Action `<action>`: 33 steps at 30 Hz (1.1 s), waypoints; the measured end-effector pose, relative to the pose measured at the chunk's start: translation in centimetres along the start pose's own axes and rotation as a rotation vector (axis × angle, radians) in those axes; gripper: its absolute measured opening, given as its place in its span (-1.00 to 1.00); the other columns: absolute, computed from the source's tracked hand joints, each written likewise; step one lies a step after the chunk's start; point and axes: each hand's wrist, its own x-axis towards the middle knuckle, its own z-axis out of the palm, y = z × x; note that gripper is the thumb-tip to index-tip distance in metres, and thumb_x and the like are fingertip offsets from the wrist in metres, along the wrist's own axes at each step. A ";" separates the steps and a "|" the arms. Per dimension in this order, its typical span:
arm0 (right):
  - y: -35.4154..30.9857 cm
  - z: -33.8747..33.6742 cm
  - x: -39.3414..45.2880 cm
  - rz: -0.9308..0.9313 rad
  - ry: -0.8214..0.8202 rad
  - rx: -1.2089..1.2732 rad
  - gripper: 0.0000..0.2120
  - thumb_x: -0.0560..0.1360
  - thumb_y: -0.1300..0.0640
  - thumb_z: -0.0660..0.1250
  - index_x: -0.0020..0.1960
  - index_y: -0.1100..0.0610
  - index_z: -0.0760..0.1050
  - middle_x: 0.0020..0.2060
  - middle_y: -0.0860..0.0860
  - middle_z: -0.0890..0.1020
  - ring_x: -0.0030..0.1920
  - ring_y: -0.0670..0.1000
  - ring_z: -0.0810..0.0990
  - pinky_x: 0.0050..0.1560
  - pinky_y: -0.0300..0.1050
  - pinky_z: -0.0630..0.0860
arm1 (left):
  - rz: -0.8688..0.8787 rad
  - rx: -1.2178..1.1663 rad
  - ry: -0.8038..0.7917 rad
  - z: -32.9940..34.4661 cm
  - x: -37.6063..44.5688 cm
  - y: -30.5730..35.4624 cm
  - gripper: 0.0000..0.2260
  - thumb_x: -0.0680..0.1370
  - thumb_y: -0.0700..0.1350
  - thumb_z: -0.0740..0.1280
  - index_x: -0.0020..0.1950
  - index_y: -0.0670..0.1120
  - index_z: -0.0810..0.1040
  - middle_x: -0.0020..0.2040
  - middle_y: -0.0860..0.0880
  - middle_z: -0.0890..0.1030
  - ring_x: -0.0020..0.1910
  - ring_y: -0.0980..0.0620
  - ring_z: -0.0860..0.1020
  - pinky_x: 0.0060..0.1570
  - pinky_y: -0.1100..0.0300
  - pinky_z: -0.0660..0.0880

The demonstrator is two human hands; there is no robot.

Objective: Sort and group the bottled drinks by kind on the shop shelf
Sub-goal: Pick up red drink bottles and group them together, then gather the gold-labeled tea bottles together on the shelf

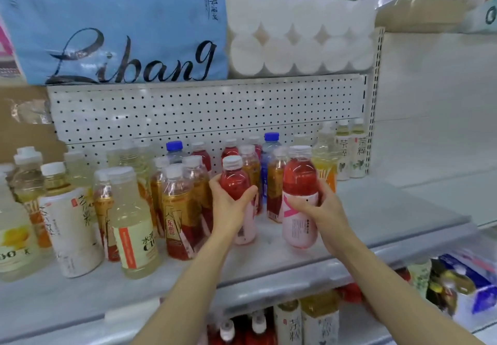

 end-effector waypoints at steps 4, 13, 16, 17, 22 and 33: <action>0.2 -2.2 1.2 -0.012 -0.049 0.027 -0.49 0.35 0.21 0.54 0.25 0.02 0.50 0.01 -0.02 0.71 -0.01 0.01 0.71 -0.11 -0.13 0.63 | 0.006 0.068 0.115 1.8 1.1 -0.5 -0.29 0.43 -0.04 0.57 0.32 0.20 0.12 0.34 -0.02 0.43 0.31 -0.01 0.48 0.35 -0.11 0.46; 2.1 -5.4 2.4 0.028 -0.085 -0.016 -0.40 0.22 0.00 0.56 0.23 -0.09 0.49 0.02 -0.10 0.69 0.01 -0.10 0.68 0.06 0.00 0.62 | 0.235 0.528 0.351 4.1 0.3 2.8 -0.26 0.59 -0.07 0.40 0.64 -0.10 0.03 0.62 -0.07 0.11 0.60 -0.01 0.08 0.53 0.15 0.02; 2.7 -5.8 2.9 0.030 -0.078 -0.034 -0.37 0.20 -0.02 0.57 0.25 -0.08 0.49 0.05 -0.10 0.68 0.06 -0.07 0.66 0.15 0.09 0.58 | 0.454 0.841 0.282 4.9 3.3 6.7 -0.40 0.65 -0.09 0.31 0.62 -0.12 0.12 0.62 -0.08 0.14 0.60 -0.02 0.10 0.55 0.14 0.04; 2.8 -5.9 2.9 0.026 -0.076 -0.044 -0.35 0.21 -0.03 0.58 0.27 -0.08 0.48 0.07 -0.10 0.67 0.08 -0.07 0.65 0.17 0.10 0.57 | 0.431 0.976 0.207 5.0 5.0 7.9 -0.44 0.65 -0.10 0.30 0.60 -0.13 0.17 0.60 -0.11 0.20 0.58 -0.07 0.17 0.54 0.07 0.14; 3.7 -6.4 3.4 -0.004 -0.059 -0.085 -0.38 0.28 0.04 0.61 0.28 -0.09 0.46 0.09 -0.08 0.66 0.11 -0.05 0.64 0.19 0.16 0.57 | -0.025 1.350 -0.245 5.9 11.2 10.5 -0.74 0.61 0.06 0.34 0.07 -0.14 0.50 -0.08 -0.06 0.56 -0.19 0.04 0.51 -0.25 0.17 0.41; 4.7 -6.5 4.3 -0.083 0.023 -0.165 -0.43 0.31 0.04 0.61 0.19 -0.29 0.44 0.15 -0.09 0.60 0.14 -0.09 0.61 0.18 0.04 0.58 | -0.220 1.224 -0.406 6.1 14.0 9.7 -0.65 0.47 0.04 0.52 -0.03 -0.19 0.51 -0.06 -0.15 0.66 -0.06 -0.12 0.65 0.01 0.00 0.59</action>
